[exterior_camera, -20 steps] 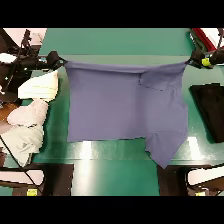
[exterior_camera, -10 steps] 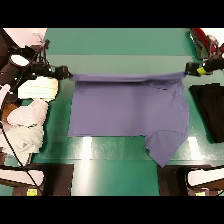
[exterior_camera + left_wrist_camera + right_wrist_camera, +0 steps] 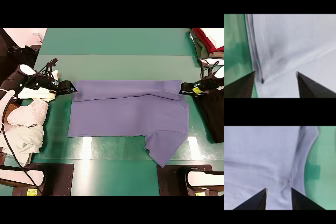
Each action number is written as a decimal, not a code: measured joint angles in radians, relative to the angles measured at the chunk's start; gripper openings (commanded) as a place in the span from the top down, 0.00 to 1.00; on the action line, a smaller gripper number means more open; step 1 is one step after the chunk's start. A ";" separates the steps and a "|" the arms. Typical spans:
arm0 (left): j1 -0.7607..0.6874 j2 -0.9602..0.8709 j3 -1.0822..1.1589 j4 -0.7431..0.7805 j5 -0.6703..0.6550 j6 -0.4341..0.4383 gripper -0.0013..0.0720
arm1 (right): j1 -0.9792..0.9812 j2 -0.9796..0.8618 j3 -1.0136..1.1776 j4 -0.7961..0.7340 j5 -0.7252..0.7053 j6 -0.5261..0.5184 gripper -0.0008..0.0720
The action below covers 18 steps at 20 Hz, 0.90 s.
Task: Fold the shirts.
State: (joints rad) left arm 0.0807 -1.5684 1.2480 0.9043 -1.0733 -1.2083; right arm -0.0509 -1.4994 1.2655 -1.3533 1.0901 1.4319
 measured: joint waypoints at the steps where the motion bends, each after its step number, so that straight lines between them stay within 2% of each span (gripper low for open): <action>1: 0.005 0.003 0.004 0.004 -0.029 -0.011 0.17 | -0.008 0.010 -0.007 0.005 0.017 0.005 0.50; 5: 0.071 0.077 0.003 0.029 -0.156 -0.032 0.17 | -0.079 0.093 -0.021 0.066 0.156 -0.033 0.51; 6: 0.091 0.112 -0.019 0.035 -0.180 -0.032 0.17 | -0.105 0.122 -0.023 0.099 0.206 -0.058 0.57; 10: 0.126 0.264 -0.215 0.060 -0.250 -0.024 0.17 | -0.179 0.229 -0.026 0.195 0.338 -0.126 0.57; 14: 0.136 0.374 -0.467 0.064 -0.266 -0.008 0.17 | -0.195 0.303 -0.027 0.240 0.386 -0.149 0.57; 18: 0.139 0.422 -0.643 0.048 -0.217 0.003 0.17 | -0.171 0.336 -0.027 0.255 0.404 -0.156 0.57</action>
State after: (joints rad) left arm 0.2195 -1.1469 0.6048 0.9524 -1.2907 -1.2049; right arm -0.2214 -1.1633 1.2385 -1.0981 1.4937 1.2762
